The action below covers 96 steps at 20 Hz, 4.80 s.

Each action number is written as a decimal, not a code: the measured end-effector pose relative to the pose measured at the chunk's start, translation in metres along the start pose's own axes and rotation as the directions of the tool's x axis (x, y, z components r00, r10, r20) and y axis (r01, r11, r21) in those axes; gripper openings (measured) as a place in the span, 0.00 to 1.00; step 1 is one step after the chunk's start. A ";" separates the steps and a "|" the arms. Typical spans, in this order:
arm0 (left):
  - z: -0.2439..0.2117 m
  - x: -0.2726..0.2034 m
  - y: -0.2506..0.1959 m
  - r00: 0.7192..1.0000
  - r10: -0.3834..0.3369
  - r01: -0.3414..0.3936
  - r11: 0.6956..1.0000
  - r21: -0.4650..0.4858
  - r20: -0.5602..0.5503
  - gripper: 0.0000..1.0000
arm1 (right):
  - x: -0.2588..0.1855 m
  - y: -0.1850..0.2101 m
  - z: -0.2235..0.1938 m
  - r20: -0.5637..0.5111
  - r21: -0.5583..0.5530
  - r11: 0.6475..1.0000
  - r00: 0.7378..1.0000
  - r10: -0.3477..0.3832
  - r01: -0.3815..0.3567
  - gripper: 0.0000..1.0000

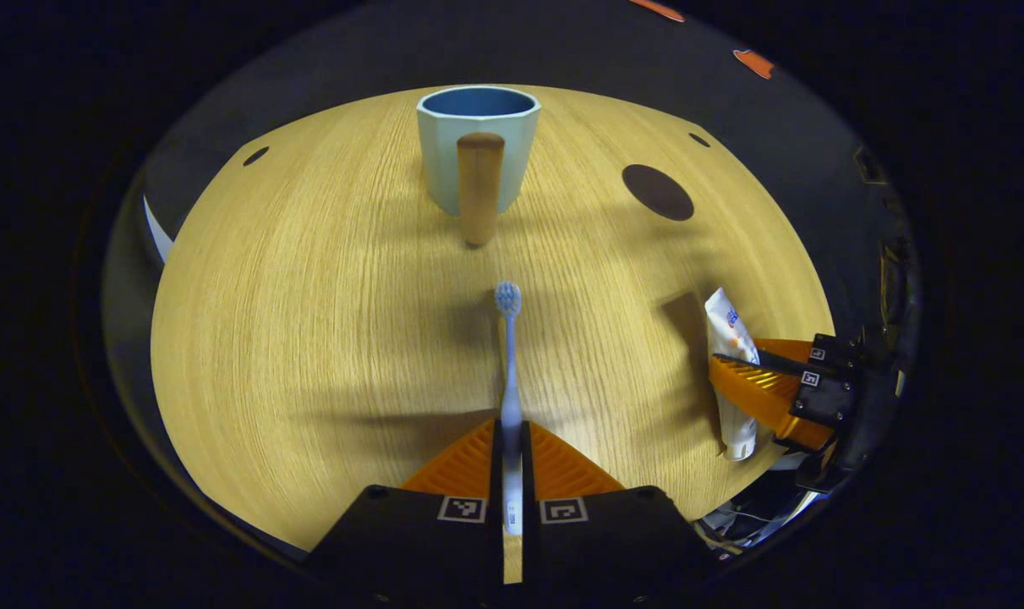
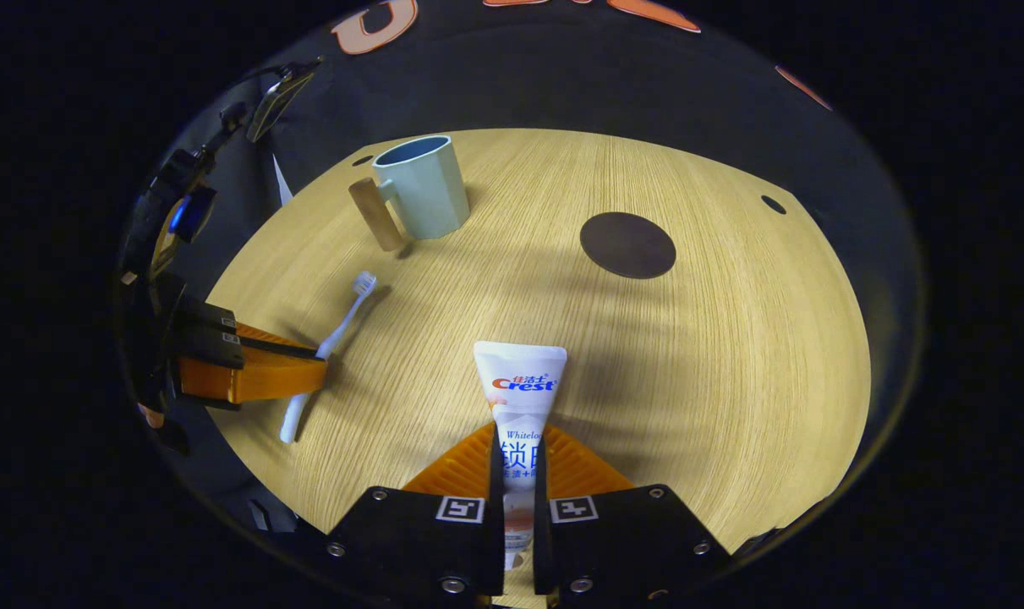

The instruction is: Put the toothbrush and toothpaste on the desktop into the cup, then pick up the cup and place it on the coaster on the desktop.

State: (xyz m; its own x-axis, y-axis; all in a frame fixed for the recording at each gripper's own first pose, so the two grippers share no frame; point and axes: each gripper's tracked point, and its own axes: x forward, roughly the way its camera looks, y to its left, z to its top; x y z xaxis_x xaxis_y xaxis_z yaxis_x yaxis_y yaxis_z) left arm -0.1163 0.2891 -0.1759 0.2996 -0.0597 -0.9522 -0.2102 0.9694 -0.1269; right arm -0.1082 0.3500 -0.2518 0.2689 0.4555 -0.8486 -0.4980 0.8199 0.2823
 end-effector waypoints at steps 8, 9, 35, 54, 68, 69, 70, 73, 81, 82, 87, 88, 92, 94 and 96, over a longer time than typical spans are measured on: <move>0.010 -0.011 0.006 0.987 -0.022 0.013 0.999 0.052 0.159 0.08 | -0.026 -0.015 0.021 0.133 -0.010 0.999 0.990 -0.047 0.049 0.14; 0.015 -0.012 0.007 0.983 -0.025 0.015 0.998 0.059 0.180 0.08 | -0.027 -0.016 0.024 0.150 -0.018 0.998 0.987 -0.050 0.053 0.14; 0.147 -0.073 0.091 0.659 0.034 -0.083 0.996 0.028 0.752 0.08 | -0.129 -0.025 0.136 0.634 -0.039 0.985 0.766 -0.103 0.165 0.14; 0.229 -0.014 0.117 0.565 0.034 -0.024 0.999 -0.025 0.824 0.07 | -0.161 -0.043 0.179 0.781 -0.028 0.973 0.613 -0.123 0.231 0.14; 0.209 0.036 0.124 0.644 0.018 -0.039 0.999 0.010 0.765 0.08 | -0.126 -0.037 0.178 0.757 -0.051 0.973 0.644 -0.109 0.225 0.14; 0.209 0.039 0.123 0.648 0.017 -0.042 0.999 0.014 0.762 0.08 | -0.123 -0.038 0.178 0.755 -0.050 0.973 0.646 -0.110 0.224 0.13; 0.209 0.041 0.122 0.652 0.009 -0.038 0.999 0.020 0.758 0.08 | -0.121 -0.038 0.177 0.752 -0.050 0.974 0.650 -0.108 0.220 0.14; 0.206 0.043 0.122 0.650 0.004 -0.038 0.999 0.026 0.760 0.08 | -0.114 -0.037 0.177 0.744 -0.048 0.978 0.660 -0.099 0.201 0.14; 0.200 0.053 0.115 0.662 -0.021 -0.038 0.997 0.062 0.749 0.08 | -0.103 -0.042 0.171 0.731 -0.043 0.978 0.674 -0.107 0.202 0.14; 0.199 0.052 0.113 0.663 -0.024 -0.040 0.997 0.067 0.749 0.08 | -0.103 -0.042 0.171 0.730 -0.041 0.979 0.675 -0.108 0.201 0.13; 0.193 0.052 0.109 0.659 -0.021 -0.059 0.995 0.080 0.752 0.08 | -0.099 -0.045 0.166 0.723 -0.039 0.979 0.682 -0.110 0.199 0.14; 0.193 0.052 0.109 0.658 -0.018 -0.064 0.995 0.080 0.752 0.08 | -0.099 -0.045 0.166 0.723 -0.037 0.979 0.682 -0.111 0.199 0.14; 0.190 0.052 0.107 0.663 -0.012 -0.074 0.994 0.081 0.749 0.08 | -0.099 -0.045 0.164 0.720 -0.039 0.979 0.685 -0.111 0.200 0.13; 0.190 0.049 0.106 0.662 -0.016 -0.069 0.994 0.083 0.749 0.09 | -0.097 -0.046 0.162 0.718 -0.039 0.979 0.687 -0.112 0.201 0.13; 0.189 0.050 0.105 0.662 -0.022 -0.065 0.994 0.087 0.749 0.10 | -0.097 -0.047 0.162 0.717 -0.037 0.979 0.688 -0.115 0.201 0.13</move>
State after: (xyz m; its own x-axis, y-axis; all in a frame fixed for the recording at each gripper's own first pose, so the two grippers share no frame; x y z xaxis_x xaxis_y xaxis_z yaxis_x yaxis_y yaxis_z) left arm 0.0521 0.4331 -0.1848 0.9001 0.1174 -0.4195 -0.1477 0.9882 -0.0404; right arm 0.0231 0.3237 -0.1104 0.8328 0.4680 -0.2957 -0.4636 0.8815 0.0894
